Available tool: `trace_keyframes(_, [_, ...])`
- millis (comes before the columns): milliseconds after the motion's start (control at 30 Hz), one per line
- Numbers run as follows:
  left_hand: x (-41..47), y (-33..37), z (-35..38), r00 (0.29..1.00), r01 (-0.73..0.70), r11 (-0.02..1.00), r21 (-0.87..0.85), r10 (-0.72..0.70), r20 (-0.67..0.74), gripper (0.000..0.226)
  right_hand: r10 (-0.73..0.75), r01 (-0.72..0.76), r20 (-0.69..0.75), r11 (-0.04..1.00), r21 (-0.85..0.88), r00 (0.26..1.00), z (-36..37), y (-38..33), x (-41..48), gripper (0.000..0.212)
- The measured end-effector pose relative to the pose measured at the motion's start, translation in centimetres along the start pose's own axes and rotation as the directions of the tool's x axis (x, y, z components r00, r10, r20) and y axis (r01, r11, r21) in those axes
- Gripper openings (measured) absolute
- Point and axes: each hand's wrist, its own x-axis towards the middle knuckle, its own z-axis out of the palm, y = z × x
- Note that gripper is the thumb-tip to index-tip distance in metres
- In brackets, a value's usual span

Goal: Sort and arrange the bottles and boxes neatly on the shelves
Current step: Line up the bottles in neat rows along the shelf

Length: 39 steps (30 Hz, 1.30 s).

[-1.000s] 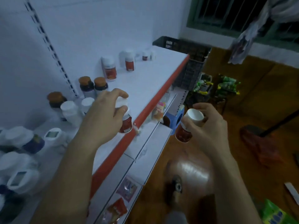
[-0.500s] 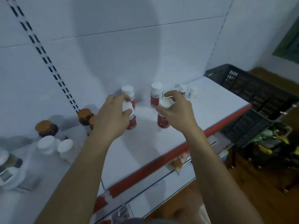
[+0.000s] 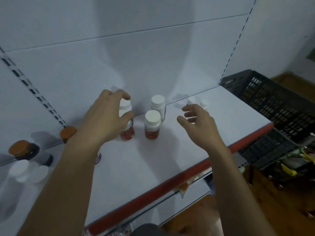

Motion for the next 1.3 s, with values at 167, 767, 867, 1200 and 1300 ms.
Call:
trace_keyframes(167, [3.1,4.0,0.6,0.992,-0.122,0.991,0.057,0.119,0.046,0.048,0.096,-0.097,-0.016,0.992,-0.085,0.995,-4.0,3.6,0.7,0.031])
trace_keyframes(767, [14.3,15.6,18.0,0.952,0.014,0.994,0.105,-0.046,0.303,0.033,-0.139,0.241,0.479,0.958,-0.157,0.867,-8.6,12.0,17.0,0.055])
trace_keyframes(867, [12.2,15.8,17.7,0.963,0.129,0.988,0.081,-0.144,0.228,0.030,-0.196,0.294,0.506,0.948,-0.121,0.840,-8.2,12.2,17.2,0.033])
trace_keyframes(1200, [-1.6,15.8,4.3,0.890,0.397,0.917,0.042,-0.373,-0.264,0.031,-0.452,0.429,0.360,0.891,0.147,0.816,-5.8,5.8,17.7,0.028])
trace_keyframes(1300, [-7.3,13.4,2.2,0.779,0.546,0.838,0.008,-0.504,-0.373,0.031,-0.554,0.491,0.300,0.830,0.264,0.777,-3.9,1.2,15.4,0.032])
